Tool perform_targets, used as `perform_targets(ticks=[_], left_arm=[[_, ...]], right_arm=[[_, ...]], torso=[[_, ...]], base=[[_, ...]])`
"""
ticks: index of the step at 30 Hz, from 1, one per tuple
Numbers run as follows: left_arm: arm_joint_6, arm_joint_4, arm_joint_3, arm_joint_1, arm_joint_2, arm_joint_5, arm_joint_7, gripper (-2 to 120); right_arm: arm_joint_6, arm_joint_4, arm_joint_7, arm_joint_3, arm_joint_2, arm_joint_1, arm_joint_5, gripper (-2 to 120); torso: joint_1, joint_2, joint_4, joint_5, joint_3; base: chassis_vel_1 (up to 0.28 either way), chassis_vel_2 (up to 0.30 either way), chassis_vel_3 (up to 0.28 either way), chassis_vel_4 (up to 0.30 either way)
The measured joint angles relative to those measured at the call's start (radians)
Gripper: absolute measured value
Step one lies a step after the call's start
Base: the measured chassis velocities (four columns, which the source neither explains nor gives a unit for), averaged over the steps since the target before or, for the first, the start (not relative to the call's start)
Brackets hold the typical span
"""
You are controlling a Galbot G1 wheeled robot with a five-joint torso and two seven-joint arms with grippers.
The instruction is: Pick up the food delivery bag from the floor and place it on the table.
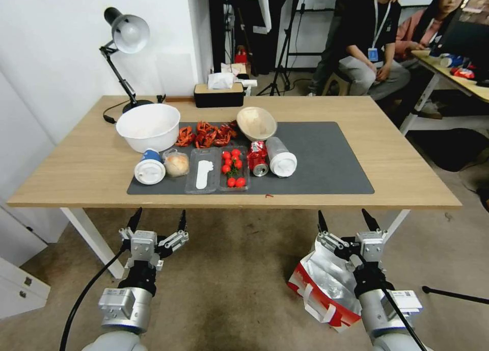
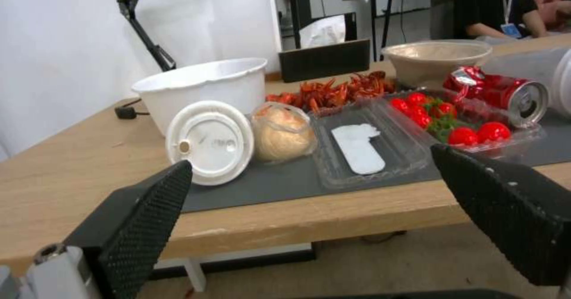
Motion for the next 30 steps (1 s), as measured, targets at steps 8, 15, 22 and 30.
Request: perform_targets(ticks=[8,15,22,30], left_arm=[[0.0,0.0,0.0,0.0,0.0,0.0,0.0,100],[0.0,0.0,0.0,0.0,0.0,0.0,0.0,100],[0.0,0.0,0.0,0.0,0.0,0.0,0.0,100],[0.0,0.0,0.001,0.0,0.001,-0.001,-0.002,100]], right_arm=[[0.0,0.0,0.0,0.0,0.0,0.0,0.0,100],[0.0,0.0,0.0,0.0,0.0,0.0,0.0,100],[0.0,0.0,0.0,0.0,0.0,0.0,0.0,100],[0.003,0.0,-0.004,0.003,0.0,-0.002,0.004,100]], torso=[[0.0,0.0,0.0,0.0,0.0],[0.0,0.0,0.0,0.0,0.0],[0.0,0.0,0.0,0.0,0.0],[0.0,0.0,0.0002,0.0001,0.0]], base=[[0.0,0.0,0.0,0.0],[0.0,0.0,0.0,0.0],[0.0,0.0,0.0,0.0],[0.0,0.0,0.0,0.0]])
